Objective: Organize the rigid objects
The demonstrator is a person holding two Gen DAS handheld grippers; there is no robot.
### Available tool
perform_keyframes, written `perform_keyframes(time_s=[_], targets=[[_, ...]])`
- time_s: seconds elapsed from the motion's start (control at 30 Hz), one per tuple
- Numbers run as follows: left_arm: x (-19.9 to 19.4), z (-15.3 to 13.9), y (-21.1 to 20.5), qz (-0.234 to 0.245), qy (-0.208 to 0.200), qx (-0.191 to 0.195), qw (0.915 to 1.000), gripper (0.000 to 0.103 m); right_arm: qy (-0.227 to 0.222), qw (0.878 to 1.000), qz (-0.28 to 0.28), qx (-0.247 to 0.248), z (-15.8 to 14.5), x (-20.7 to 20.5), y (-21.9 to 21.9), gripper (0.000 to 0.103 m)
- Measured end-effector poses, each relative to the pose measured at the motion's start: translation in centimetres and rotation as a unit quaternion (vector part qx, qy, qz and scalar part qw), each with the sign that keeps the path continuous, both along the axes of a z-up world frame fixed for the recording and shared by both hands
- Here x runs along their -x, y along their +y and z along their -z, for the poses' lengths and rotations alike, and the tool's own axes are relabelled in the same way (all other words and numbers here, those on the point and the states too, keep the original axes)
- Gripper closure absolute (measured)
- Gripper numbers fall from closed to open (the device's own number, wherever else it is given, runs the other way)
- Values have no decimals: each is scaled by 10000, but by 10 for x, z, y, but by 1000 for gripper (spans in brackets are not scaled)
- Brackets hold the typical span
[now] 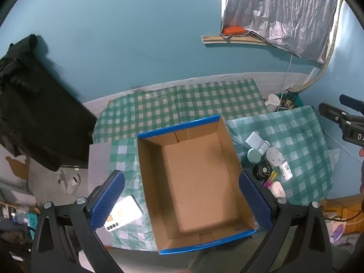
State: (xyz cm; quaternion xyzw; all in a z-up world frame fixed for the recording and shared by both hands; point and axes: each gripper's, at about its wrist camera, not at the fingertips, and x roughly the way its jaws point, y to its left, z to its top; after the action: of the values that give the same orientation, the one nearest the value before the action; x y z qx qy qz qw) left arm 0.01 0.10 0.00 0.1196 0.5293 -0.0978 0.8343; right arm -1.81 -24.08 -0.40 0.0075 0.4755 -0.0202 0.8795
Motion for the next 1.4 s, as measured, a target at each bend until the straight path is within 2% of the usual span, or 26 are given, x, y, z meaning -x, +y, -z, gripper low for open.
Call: perform_keyframes(time_s=[0.73,1.4], targets=[[-6,-9,-5,-20,-27,53,10000,2,65,10000,7,-13,6,0,0,4],[-2,1,0,-47,-60,33,10000,2,108,9999,-2,-20,12,0,1,4]])
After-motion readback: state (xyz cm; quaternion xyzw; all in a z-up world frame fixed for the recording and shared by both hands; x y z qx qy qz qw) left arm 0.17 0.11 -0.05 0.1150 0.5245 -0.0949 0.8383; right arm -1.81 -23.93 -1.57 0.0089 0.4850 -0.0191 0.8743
